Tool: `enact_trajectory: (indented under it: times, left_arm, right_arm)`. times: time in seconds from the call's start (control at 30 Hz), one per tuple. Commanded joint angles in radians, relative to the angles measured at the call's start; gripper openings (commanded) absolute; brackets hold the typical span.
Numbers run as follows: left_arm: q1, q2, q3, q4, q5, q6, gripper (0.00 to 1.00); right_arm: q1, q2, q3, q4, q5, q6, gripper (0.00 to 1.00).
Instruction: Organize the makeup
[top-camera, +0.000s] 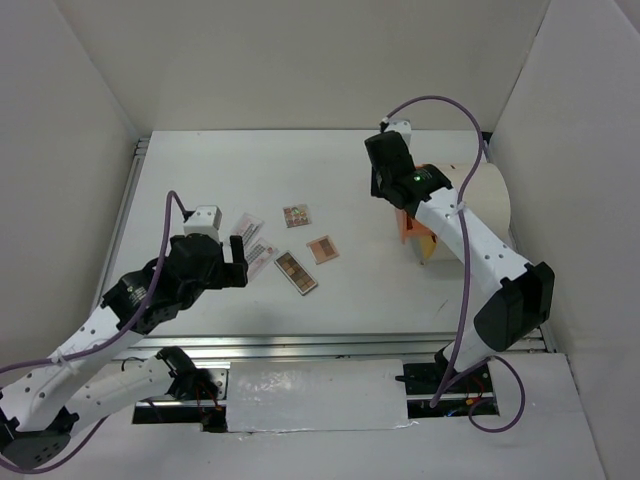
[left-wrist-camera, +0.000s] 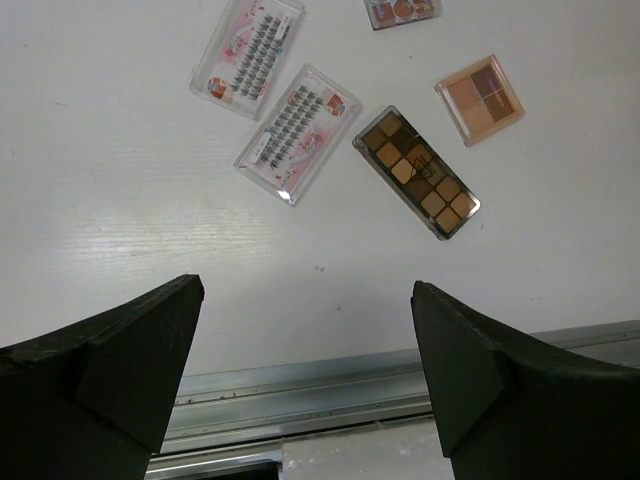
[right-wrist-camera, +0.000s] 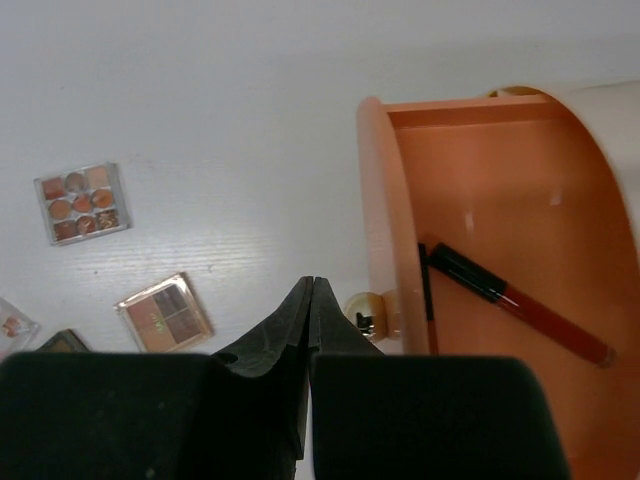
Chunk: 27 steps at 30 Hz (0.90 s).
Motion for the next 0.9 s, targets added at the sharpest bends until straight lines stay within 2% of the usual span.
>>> enact_trajectory:
  times: [0.0, 0.33, 0.87]
  left_arm:
    - [-0.004, 0.007, 0.004, 0.04, 0.008, 0.026, 0.99]
    - [-0.004, 0.011, 0.001, 0.043, 0.015, 0.029, 0.99]
    - [-0.004, 0.02, -0.001, 0.046, 0.02, 0.032, 0.99]
  right_arm:
    - [-0.042, -0.019, 0.012, -0.03, 0.063, -0.015, 0.0]
    - [-0.136, -0.068, -0.034, -0.006, 0.029, -0.043, 0.0]
    - [-0.243, -0.045, -0.045, -0.004, 0.03, -0.054, 0.0]
